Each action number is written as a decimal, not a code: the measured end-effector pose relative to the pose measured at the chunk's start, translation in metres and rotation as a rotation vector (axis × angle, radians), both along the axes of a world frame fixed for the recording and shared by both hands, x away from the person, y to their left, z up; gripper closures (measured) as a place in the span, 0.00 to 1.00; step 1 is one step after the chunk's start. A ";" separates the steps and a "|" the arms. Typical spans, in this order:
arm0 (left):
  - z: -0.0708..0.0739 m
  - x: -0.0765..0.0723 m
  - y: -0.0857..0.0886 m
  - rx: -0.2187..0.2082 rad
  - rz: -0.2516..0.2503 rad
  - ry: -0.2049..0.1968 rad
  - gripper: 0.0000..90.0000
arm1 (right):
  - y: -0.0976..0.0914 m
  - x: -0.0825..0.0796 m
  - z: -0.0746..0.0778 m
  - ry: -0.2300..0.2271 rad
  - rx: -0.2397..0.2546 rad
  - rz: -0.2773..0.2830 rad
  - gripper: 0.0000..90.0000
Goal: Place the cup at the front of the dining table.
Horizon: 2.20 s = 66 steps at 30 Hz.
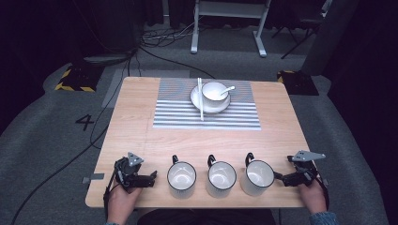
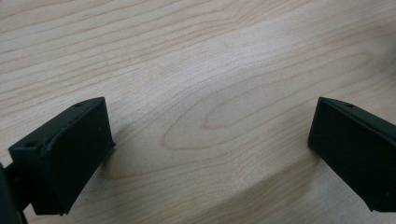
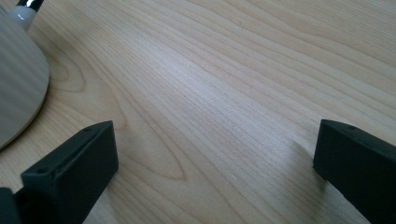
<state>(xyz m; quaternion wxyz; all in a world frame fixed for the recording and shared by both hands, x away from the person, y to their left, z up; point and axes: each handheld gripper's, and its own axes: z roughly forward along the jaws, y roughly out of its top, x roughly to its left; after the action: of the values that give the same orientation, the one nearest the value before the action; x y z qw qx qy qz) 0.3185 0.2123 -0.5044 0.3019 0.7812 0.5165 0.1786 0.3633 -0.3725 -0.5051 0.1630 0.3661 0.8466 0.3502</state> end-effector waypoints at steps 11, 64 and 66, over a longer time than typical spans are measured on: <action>0.000 -0.003 0.001 0.004 -0.029 -0.001 0.00 | 0.000 0.000 0.000 0.000 0.002 -0.001 0.00; 0.058 -0.057 -0.018 -0.221 -0.061 -0.341 0.00 | 0.000 0.000 0.000 0.001 0.003 0.000 0.00; 0.060 -0.060 -0.022 -0.218 -0.058 -0.342 0.00 | 0.000 0.000 0.000 0.002 0.003 0.000 0.00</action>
<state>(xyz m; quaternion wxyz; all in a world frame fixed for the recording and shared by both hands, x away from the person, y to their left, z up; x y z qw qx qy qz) 0.2589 0.1905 -0.4445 0.4729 0.7168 0.4510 0.2432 0.3629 -0.3724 -0.5051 0.1617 0.3666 0.8462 0.3514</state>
